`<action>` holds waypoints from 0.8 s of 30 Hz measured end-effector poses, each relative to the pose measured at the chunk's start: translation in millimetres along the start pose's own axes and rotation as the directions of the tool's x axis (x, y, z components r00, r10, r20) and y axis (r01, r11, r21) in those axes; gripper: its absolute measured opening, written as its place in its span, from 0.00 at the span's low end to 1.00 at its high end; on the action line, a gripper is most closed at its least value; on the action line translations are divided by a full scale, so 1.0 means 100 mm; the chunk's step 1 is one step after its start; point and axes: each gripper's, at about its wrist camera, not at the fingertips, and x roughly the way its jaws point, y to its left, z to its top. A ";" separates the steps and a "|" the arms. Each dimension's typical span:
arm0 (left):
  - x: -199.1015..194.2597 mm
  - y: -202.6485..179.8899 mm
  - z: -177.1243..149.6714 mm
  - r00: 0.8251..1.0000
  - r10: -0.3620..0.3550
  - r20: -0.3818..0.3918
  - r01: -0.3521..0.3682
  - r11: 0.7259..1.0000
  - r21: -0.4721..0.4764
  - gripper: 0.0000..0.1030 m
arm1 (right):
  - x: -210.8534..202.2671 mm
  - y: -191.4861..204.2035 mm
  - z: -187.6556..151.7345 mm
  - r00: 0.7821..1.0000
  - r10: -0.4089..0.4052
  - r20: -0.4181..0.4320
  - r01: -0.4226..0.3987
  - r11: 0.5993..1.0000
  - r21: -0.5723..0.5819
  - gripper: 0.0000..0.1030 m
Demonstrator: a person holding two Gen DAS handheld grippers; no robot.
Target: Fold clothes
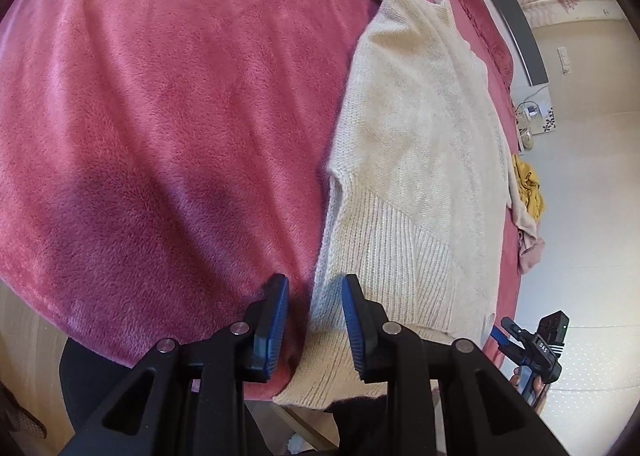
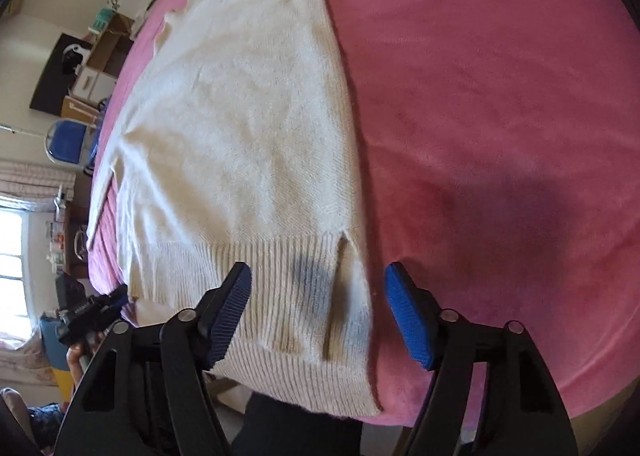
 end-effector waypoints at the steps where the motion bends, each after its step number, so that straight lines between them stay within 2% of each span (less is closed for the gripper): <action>1: -0.01 0.02 -0.01 1.000 -0.004 -0.001 0.004 1.000 -0.005 0.27 | 0.02 -0.01 0.00 1.000 0.001 -0.004 -0.001 1.000 0.007 0.50; 5: -0.02 0.04 -0.03 1.000 0.009 -0.006 -0.008 1.000 0.015 0.27 | 0.12 0.04 0.00 0.998 -0.054 -0.032 0.053 0.998 -0.033 0.31; 7: 0.00 0.02 -0.03 1.000 0.021 -0.011 -0.021 0.999 0.025 0.27 | 0.18 0.04 -0.01 0.996 -0.085 -0.036 0.083 0.995 -0.049 0.11; 9: 0.02 -0.01 -0.02 0.999 0.027 -0.017 -0.027 0.999 0.033 0.27 | 0.23 0.05 -0.01 0.994 -0.095 -0.051 0.092 0.994 -0.059 0.05; 18: 0.11 -0.23 -0.10 1.000 0.009 -0.030 -0.006 0.997 0.081 0.27 | 0.27 0.05 -0.01 0.997 -0.057 -0.050 0.055 0.997 -0.048 0.05; 19: 0.13 -0.24 -0.11 0.999 0.022 -0.026 -0.019 0.996 0.089 0.23 | 0.28 0.05 0.00 0.997 -0.051 -0.058 0.048 0.998 -0.052 0.05; 21: 0.15 -0.24 -0.12 0.999 0.054 -0.002 -0.054 0.993 0.105 0.06 | 0.30 0.07 0.00 0.995 -0.082 -0.056 0.078 0.994 -0.073 0.05; 24: 0.10 -0.18 -0.17 0.999 0.046 0.027 -0.048 0.996 0.079 0.04 | 0.30 0.13 -0.01 0.992 -0.119 -0.037 0.115 0.988 -0.099 0.02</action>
